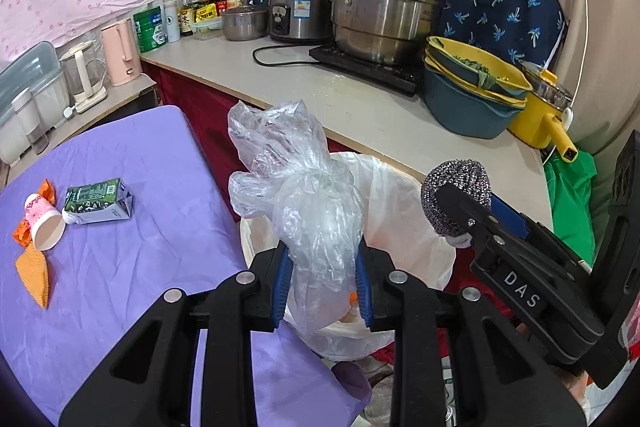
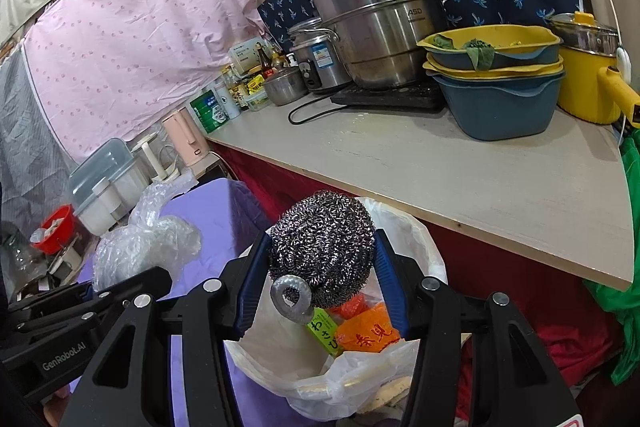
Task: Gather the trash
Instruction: 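Carry the clear bag and steel scrubber over the bin and release both, then move both tools back to the table toward the mesh sleeve and cup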
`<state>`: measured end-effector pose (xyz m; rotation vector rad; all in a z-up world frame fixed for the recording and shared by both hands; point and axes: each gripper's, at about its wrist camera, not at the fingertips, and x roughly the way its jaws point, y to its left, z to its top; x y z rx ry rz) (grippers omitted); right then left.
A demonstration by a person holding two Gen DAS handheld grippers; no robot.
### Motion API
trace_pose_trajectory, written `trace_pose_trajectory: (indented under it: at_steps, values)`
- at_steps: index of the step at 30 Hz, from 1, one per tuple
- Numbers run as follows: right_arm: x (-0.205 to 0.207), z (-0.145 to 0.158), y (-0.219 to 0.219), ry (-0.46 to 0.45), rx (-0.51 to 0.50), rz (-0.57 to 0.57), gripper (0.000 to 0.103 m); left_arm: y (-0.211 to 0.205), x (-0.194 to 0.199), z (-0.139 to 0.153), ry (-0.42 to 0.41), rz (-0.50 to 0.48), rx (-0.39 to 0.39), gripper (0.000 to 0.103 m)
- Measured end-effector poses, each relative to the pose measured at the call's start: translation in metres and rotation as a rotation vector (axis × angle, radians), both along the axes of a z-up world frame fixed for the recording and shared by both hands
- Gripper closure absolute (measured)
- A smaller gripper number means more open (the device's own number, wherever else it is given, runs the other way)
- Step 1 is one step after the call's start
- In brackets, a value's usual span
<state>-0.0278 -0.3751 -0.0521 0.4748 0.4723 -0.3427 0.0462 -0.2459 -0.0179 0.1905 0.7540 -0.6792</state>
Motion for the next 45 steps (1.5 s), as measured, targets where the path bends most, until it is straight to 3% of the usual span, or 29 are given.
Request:
trace_pose_trajectory:
  at_steps: [14, 22, 45]
  values:
    - [0.008, -0.012, -0.003, 0.029, 0.015, -0.006, 0.05, -0.009, 0.007, -0.011, 0.028, 0.0, 0.023, 0.072]
    - [0.012, -0.003, -0.006, 0.002, 0.002, -0.014, 0.045, -0.007, 0.013, -0.008, 0.012, 0.023, 0.015, 0.05]
    - [0.035, 0.022, 0.039, -0.01, -0.054, 0.068, 0.043, 0.061, 0.038, 0.013, 0.003, 0.168, -0.066, 0.045]
